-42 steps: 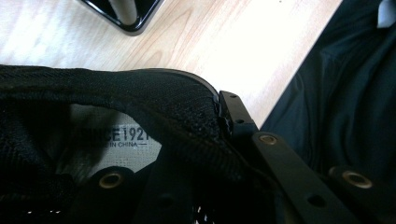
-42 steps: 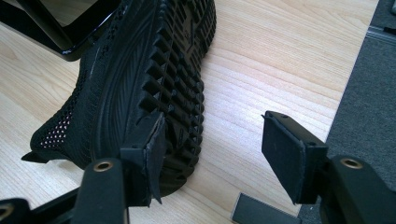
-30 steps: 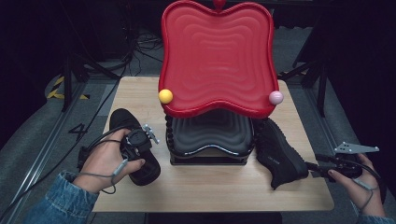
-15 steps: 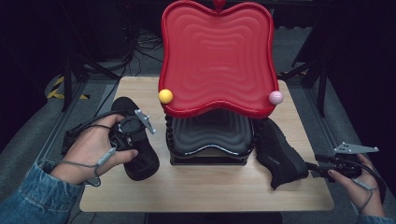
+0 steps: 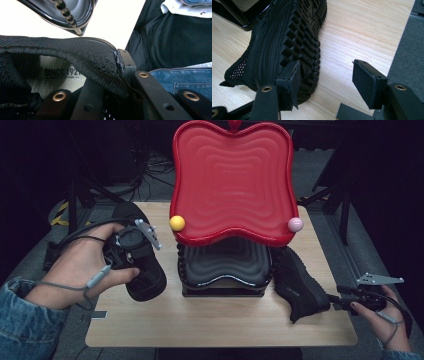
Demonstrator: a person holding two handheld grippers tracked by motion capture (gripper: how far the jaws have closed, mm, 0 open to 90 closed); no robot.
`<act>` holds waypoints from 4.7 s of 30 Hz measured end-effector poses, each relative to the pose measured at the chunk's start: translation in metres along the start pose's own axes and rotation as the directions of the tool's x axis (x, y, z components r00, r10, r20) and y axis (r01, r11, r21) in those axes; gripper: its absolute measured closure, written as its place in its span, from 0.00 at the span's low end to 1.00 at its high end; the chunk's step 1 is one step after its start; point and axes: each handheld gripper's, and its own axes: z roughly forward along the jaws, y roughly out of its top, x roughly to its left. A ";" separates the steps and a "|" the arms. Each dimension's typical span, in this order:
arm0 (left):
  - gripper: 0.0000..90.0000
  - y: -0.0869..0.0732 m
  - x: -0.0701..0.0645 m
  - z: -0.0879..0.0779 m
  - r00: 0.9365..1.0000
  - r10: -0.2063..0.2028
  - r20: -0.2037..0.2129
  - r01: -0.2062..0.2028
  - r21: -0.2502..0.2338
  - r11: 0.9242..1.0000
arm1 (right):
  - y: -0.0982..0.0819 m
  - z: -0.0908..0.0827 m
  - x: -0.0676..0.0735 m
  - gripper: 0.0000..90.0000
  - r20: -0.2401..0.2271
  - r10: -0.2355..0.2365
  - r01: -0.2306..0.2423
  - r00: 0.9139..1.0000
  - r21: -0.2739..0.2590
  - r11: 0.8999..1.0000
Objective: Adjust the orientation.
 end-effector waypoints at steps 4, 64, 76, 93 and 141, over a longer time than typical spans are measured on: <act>0.94 0.003 -0.001 -0.013 1.000 0.000 -0.029 -0.001 -0.004 1.000 | 0.000 0.000 0.000 0.45 0.001 -0.002 0.002 1.000 -0.001 1.000; 0.93 0.133 -0.039 -0.118 0.940 0.284 -0.188 -0.288 0.003 0.958 | -0.014 -0.005 -0.003 0.44 -0.016 -0.004 0.004 1.000 -0.012 1.000; 0.94 0.171 -0.034 -0.103 0.922 0.339 -0.187 -0.347 -0.011 0.938 | -0.016 -0.003 -0.003 0.44 -0.034 0.000 0.000 0.999 -0.013 1.000; 0.95 0.202 -0.011 -0.074 0.909 0.359 -0.212 -0.359 0.041 0.932 | -0.021 -0.004 -0.003 0.44 -0.050 0.012 -0.013 0.999 -0.008 1.000; 0.36 0.174 -0.014 -0.064 0.939 0.237 -0.249 -0.245 -0.002 0.969 | -0.020 0.000 0.003 0.43 -0.028 -0.007 0.007 1.000 0.021 1.000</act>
